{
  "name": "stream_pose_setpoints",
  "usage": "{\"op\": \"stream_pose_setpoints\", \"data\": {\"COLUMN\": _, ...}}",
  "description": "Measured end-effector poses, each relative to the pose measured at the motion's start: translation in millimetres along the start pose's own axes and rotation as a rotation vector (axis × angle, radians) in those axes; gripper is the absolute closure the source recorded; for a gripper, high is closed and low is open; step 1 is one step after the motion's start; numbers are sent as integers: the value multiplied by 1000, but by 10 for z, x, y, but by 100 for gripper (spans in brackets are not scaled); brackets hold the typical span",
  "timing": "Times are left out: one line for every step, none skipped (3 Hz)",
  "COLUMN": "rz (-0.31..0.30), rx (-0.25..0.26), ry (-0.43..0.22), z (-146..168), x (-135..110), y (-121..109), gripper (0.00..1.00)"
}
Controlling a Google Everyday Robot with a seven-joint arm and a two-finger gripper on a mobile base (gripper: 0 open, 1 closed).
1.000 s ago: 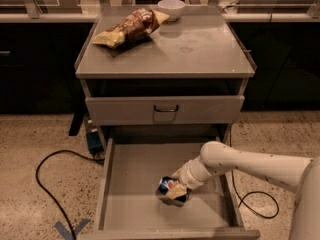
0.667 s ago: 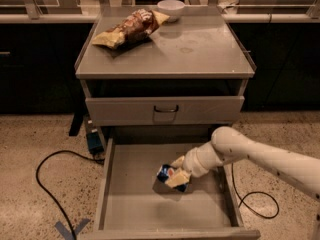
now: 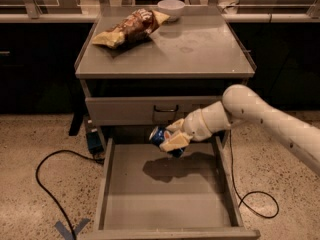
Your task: Pick pepsi can from middle drawer and place on counter
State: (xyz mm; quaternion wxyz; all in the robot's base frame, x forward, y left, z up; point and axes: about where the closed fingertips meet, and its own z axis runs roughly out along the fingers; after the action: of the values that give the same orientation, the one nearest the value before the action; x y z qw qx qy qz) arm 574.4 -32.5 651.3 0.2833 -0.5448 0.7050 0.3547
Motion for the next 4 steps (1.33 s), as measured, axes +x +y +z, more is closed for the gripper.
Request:
{"op": "stream_pose_setpoints", "data": {"rz": -60, "rx": -2, "ry": -43, "z": -333, "x": -659, "y": 11, "gripper": 100}}
{"op": "stream_pose_setpoints", "data": {"rz": -66, "rx": 3, "ry": -37, "z": -383, "x": -706, "y": -45, "gripper": 100}}
{"op": "stream_pose_setpoints", "data": {"rz": -64, "rx": -9, "ry": -39, "z": -610, "x": -1031, "y": -104, "gripper": 100}}
{"op": "stream_pose_setpoints", "data": {"rz": -83, "rx": -60, "ry": -67, "z": -912, "x": -1572, "y": -147, "gripper": 100}}
